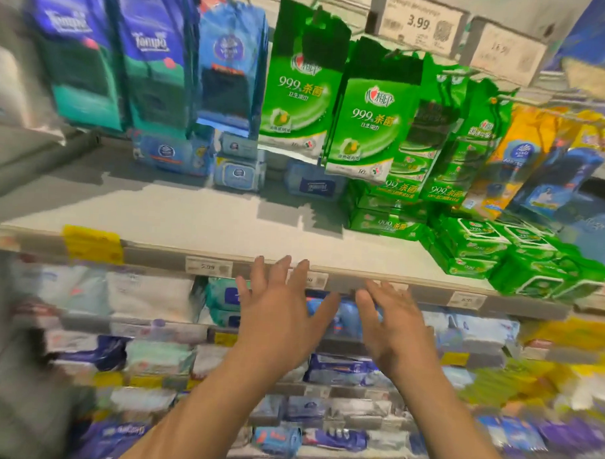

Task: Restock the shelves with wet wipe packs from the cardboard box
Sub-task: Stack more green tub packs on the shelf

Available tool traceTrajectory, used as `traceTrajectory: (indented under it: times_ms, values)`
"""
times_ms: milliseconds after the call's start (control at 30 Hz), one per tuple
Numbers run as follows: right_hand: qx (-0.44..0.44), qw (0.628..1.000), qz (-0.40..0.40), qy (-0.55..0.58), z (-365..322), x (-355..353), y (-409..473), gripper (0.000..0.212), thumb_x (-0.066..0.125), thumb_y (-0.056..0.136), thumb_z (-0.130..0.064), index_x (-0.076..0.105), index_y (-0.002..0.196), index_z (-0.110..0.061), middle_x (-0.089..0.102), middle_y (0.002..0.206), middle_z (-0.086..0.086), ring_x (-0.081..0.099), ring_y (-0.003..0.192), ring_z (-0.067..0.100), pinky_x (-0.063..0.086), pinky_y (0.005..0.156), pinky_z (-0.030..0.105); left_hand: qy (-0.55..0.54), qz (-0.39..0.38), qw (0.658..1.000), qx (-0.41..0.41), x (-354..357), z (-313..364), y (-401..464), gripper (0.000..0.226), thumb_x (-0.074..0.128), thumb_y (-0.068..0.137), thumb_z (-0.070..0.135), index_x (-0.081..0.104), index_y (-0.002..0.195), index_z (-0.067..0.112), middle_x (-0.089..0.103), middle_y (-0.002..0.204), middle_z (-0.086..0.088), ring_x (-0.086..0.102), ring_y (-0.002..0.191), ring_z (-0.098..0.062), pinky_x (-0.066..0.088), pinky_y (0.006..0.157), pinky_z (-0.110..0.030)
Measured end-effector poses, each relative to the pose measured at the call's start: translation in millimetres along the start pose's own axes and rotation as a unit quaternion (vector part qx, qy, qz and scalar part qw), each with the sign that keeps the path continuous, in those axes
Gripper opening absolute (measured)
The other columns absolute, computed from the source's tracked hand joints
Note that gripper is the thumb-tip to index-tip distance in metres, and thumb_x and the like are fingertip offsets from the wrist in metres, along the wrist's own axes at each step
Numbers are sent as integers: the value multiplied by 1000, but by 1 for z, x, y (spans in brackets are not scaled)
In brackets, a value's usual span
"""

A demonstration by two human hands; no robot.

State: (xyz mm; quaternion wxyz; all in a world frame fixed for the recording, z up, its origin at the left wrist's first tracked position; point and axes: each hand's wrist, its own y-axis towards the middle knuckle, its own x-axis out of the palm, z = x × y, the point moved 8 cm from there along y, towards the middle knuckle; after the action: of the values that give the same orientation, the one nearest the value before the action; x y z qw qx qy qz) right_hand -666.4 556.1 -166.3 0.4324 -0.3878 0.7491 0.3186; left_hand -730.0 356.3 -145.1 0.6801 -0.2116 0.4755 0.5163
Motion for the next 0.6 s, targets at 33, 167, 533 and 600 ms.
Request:
traceTrajectory:
  times_ms: [33,167,533,600]
  values:
    - [6,1000,-15,8,4,4,-11,105,-1,73,-93,39,154,-39,29,166,-13,14,157,16,16,125,58,4,6,1000,-1,-2,0,-14,78,22,87,78,23,152,35,20,161,6,4,149,-31,11,118,-61]
    - [-16,994,-78,71,-4,17,-70,73,21,90,-81,40,151,-46,27,166,-13,9,157,7,6,129,46,14,10,999,-38,-4,-11,-80,80,21,84,81,27,150,36,25,159,6,9,148,-32,17,115,-61]
    - [-132,971,-175,96,-98,54,-215,58,27,105,-53,42,155,-28,33,165,1,23,154,22,17,126,43,51,-28,970,-235,-45,-113,-260,83,27,81,82,23,151,39,21,161,6,5,149,-31,10,118,-61]
    - [-156,960,-202,114,-125,62,-237,55,31,107,-50,39,157,-26,31,165,-3,18,156,15,12,127,38,51,-14,963,-264,-57,-135,-290,84,26,80,83,23,152,40,23,159,6,8,148,-31,11,117,-62]
